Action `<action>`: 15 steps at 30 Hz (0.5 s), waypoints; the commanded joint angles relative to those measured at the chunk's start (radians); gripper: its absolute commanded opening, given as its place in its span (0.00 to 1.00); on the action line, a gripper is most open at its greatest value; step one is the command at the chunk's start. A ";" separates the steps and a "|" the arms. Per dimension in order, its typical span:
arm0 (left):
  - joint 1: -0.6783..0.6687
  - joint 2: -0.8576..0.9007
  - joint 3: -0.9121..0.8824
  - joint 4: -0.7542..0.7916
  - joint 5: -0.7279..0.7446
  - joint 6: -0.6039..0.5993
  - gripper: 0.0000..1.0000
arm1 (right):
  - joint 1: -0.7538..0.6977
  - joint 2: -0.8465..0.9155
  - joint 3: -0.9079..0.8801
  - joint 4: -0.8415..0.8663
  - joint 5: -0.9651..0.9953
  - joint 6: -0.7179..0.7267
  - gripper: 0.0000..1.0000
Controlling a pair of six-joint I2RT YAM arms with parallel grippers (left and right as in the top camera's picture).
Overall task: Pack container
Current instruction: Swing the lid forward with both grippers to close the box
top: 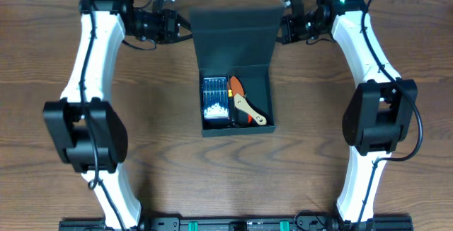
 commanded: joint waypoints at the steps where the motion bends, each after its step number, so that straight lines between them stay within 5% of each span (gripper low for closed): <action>1: -0.015 -0.037 0.019 -0.075 -0.074 0.037 0.06 | 0.010 0.004 0.027 -0.045 -0.026 -0.067 0.01; 15: -0.133 -0.044 0.018 -0.253 -0.165 0.093 0.06 | 0.010 -0.049 0.027 -0.195 0.107 -0.167 0.01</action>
